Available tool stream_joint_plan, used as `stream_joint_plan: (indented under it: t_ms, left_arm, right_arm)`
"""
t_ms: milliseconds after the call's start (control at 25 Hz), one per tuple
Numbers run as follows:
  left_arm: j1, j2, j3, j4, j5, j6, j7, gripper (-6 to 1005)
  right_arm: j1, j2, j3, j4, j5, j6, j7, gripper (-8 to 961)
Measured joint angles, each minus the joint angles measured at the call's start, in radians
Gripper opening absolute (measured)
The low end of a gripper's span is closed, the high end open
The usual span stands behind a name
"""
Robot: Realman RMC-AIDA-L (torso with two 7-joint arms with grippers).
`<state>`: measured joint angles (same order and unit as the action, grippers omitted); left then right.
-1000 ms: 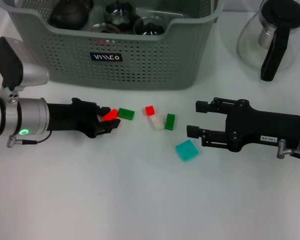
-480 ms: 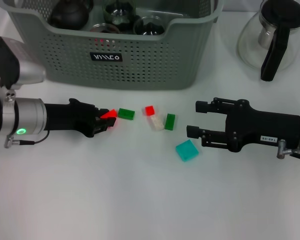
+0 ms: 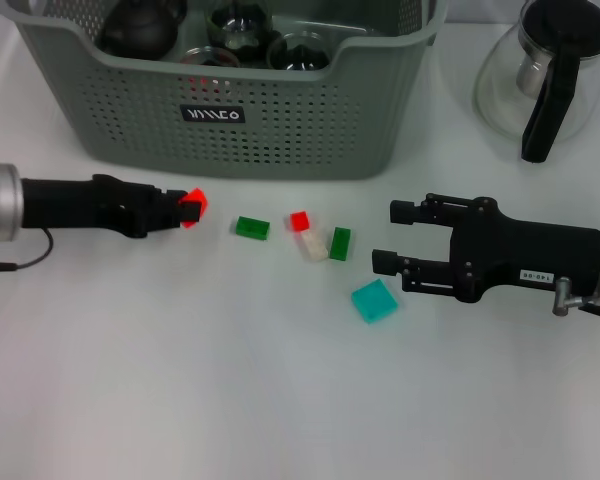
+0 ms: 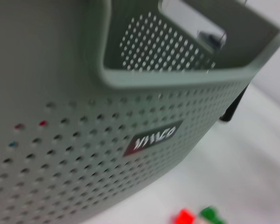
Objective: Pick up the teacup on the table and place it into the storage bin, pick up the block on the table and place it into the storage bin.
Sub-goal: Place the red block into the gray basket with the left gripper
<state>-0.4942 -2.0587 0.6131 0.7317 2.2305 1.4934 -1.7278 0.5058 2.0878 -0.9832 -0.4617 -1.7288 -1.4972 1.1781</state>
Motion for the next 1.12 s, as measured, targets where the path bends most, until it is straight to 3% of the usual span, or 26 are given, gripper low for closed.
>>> stream_joint_plan:
  t_ms: [360,640,800,920,1120]
  left_arm:
    - [-0.092,0.072,-0.204,-0.005,-0.022,0.305,-0.173,294]
    - [-0.198,0.121,-0.236,-0.008,-0.135,0.427,-0.304,306]
    - [-0.26,0.135,-0.236,-0.008,-0.187,0.36,-0.352,312]
    - [-0.294,0.136,-0.205,-0.005,-0.184,0.212,-0.373,317]
    - [-0.307,0.136,-0.034,0.007,-0.18,-0.084,-0.409,326]
  right_arm:
    - [0.005,0.001,0.0,0.0,0.0,0.0,0.0,745]
    - [0.006,0.002,0.0,-0.002,0.0,0.0,-0.004,745]
    - [0.009,0.005,0.0,-0.002,0.0,0.003,-0.008,745]
    - [0.011,0.006,0.0,-0.002,-0.001,0.004,-0.009,746]
    - [0.011,0.007,0.0,-0.002,0.0,0.003,-0.009,746]
